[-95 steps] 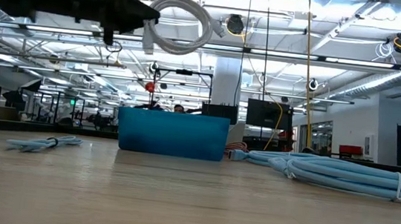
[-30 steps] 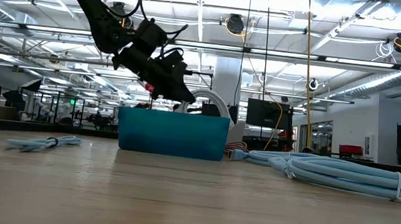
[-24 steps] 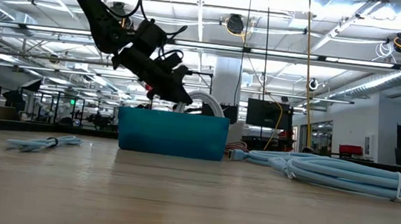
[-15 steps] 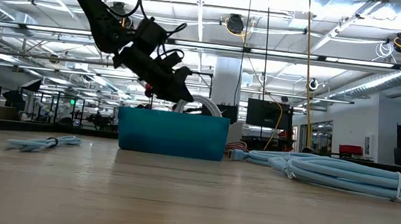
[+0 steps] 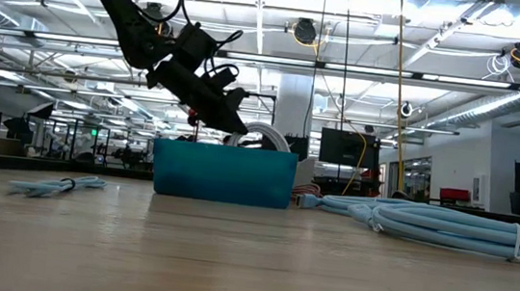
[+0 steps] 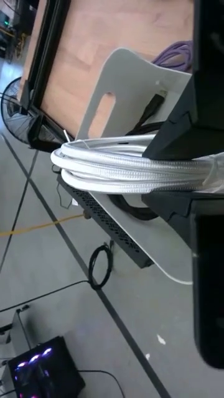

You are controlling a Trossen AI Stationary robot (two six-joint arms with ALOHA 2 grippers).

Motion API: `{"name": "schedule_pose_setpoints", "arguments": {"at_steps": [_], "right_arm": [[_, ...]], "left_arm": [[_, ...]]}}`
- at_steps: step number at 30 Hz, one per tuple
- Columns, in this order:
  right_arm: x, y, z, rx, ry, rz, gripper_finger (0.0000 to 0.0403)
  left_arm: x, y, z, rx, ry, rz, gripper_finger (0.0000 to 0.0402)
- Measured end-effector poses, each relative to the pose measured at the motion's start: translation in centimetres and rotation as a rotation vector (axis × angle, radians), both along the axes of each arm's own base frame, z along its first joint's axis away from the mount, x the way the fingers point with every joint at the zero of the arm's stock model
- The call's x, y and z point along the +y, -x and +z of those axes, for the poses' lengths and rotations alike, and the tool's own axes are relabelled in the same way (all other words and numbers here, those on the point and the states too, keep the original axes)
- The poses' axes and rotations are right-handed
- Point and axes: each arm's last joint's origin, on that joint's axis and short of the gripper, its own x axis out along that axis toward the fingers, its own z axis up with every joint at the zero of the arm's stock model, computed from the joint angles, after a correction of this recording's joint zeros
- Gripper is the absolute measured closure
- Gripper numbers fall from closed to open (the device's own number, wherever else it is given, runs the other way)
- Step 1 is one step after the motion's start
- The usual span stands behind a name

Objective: Pick & Place USB Port
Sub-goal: Put the white HDMI cable into the gray bin

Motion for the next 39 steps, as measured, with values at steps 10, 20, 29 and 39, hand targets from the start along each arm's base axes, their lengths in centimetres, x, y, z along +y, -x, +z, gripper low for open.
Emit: {"name": "schedule_pose_setpoints", "arguments": {"at_steps": [10, 20, 29, 39], "right_arm": [[-0.2, -0.1, 0.0, 0.0, 0.001, -0.008, 0.0246], [-0.5, -0.3, 0.0, 0.003, 0.001, -0.021, 0.0246], [-0.8, -0.5, -0.1, 0.002, -0.011, -0.028, 0.0245], [-1.2, -0.7, -0.1, 0.002, -0.011, -0.04, 0.0245]], "left_arm": [[0.4, 0.3, 0.0, -0.001, 0.001, -0.027, 0.0343], [0.6, 0.5, 0.2, -0.073, 0.058, -0.165, 0.0343], [0.7, 0.7, -0.1, -0.032, 0.057, -0.159, 0.0343], [0.8, 0.8, -0.1, -0.023, 0.04, -0.144, 0.0343]]}}
